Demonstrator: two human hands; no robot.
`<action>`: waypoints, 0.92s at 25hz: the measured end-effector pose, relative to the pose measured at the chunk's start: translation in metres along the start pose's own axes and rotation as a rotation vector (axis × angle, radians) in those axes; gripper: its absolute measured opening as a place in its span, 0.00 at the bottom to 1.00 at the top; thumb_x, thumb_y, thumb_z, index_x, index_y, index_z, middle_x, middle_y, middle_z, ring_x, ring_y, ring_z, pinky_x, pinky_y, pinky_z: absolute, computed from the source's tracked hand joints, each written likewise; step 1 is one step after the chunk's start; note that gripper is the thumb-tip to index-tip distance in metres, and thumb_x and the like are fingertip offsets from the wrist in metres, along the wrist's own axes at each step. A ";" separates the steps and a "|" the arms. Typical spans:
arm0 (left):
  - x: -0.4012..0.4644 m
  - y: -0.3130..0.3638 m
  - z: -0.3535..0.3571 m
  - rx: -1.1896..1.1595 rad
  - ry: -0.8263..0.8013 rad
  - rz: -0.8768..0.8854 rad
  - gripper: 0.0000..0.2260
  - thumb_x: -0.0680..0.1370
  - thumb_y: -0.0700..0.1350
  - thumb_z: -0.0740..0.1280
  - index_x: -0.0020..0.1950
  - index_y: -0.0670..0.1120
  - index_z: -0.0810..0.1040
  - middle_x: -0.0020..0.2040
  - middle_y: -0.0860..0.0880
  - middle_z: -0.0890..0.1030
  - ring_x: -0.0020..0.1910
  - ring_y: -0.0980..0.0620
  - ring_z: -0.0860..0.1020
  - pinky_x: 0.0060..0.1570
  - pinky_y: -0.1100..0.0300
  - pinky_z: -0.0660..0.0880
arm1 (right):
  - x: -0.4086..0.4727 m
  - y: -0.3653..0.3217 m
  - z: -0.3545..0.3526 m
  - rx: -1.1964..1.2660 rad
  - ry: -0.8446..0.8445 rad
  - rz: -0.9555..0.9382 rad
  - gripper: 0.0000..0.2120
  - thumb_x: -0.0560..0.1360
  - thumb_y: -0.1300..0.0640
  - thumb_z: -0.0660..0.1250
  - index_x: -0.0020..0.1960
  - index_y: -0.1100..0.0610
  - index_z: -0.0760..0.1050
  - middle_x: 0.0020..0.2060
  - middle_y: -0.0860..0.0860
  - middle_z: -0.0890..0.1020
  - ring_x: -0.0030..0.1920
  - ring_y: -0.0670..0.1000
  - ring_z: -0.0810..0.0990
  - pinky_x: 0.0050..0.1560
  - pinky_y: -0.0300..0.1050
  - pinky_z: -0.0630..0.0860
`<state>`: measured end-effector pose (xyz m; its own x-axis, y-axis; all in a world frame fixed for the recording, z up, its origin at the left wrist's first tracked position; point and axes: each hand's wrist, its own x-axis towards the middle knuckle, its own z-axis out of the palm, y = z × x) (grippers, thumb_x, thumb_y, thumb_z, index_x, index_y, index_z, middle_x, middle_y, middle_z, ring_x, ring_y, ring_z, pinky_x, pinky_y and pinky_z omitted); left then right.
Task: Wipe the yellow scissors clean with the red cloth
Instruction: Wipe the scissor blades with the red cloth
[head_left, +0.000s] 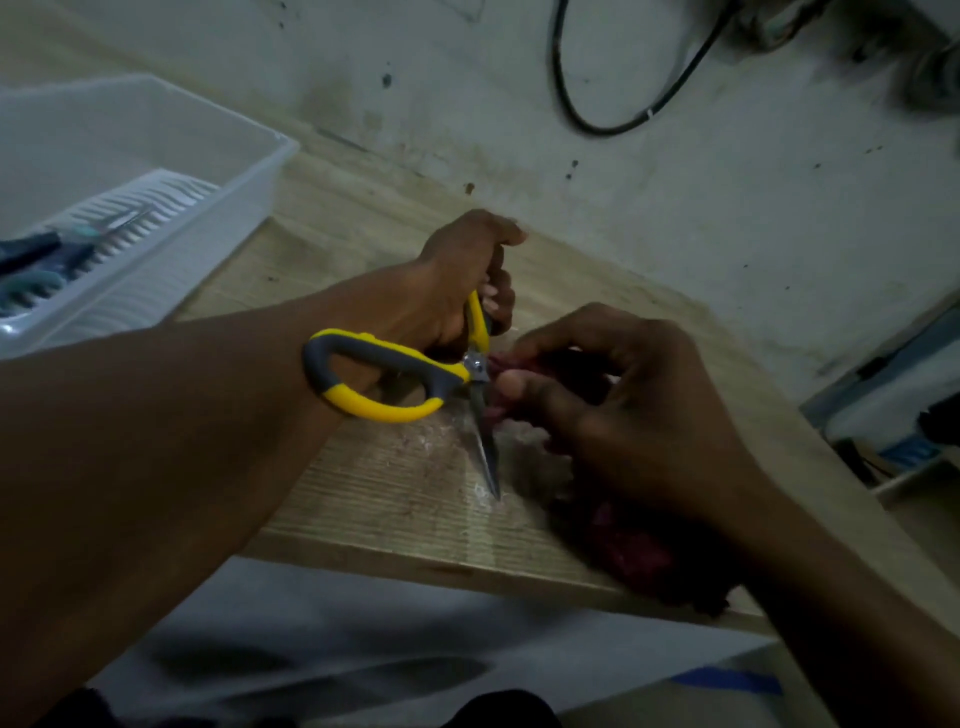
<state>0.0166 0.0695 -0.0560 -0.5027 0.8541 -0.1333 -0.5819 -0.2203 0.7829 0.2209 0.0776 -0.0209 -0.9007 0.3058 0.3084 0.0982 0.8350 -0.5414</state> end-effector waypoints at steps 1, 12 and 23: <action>0.000 -0.001 -0.001 -0.010 -0.014 -0.001 0.23 0.80 0.45 0.65 0.33 0.51 0.53 0.25 0.51 0.50 0.19 0.53 0.52 0.22 0.68 0.55 | 0.002 0.001 0.014 -0.095 0.036 -0.071 0.08 0.72 0.55 0.80 0.50 0.47 0.88 0.44 0.45 0.86 0.44 0.46 0.86 0.46 0.51 0.84; 0.000 -0.003 -0.002 0.007 -0.069 -0.015 0.23 0.81 0.43 0.65 0.35 0.51 0.52 0.21 0.51 0.52 0.18 0.54 0.53 0.19 0.68 0.56 | 0.000 0.006 -0.005 -0.017 -0.124 -0.019 0.09 0.71 0.64 0.78 0.46 0.51 0.87 0.40 0.45 0.87 0.41 0.43 0.86 0.46 0.50 0.84; 0.002 -0.004 -0.003 -0.015 -0.047 0.016 0.22 0.80 0.40 0.64 0.32 0.49 0.56 0.23 0.52 0.52 0.19 0.54 0.52 0.19 0.69 0.56 | 0.013 0.005 0.002 -0.071 -0.086 -0.099 0.09 0.69 0.65 0.77 0.46 0.53 0.87 0.39 0.46 0.88 0.40 0.43 0.86 0.45 0.50 0.84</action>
<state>0.0165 0.0707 -0.0613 -0.4817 0.8715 -0.0920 -0.5835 -0.2406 0.7757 0.2082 0.0847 -0.0213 -0.9402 0.1827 0.2874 0.0343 0.8903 -0.4541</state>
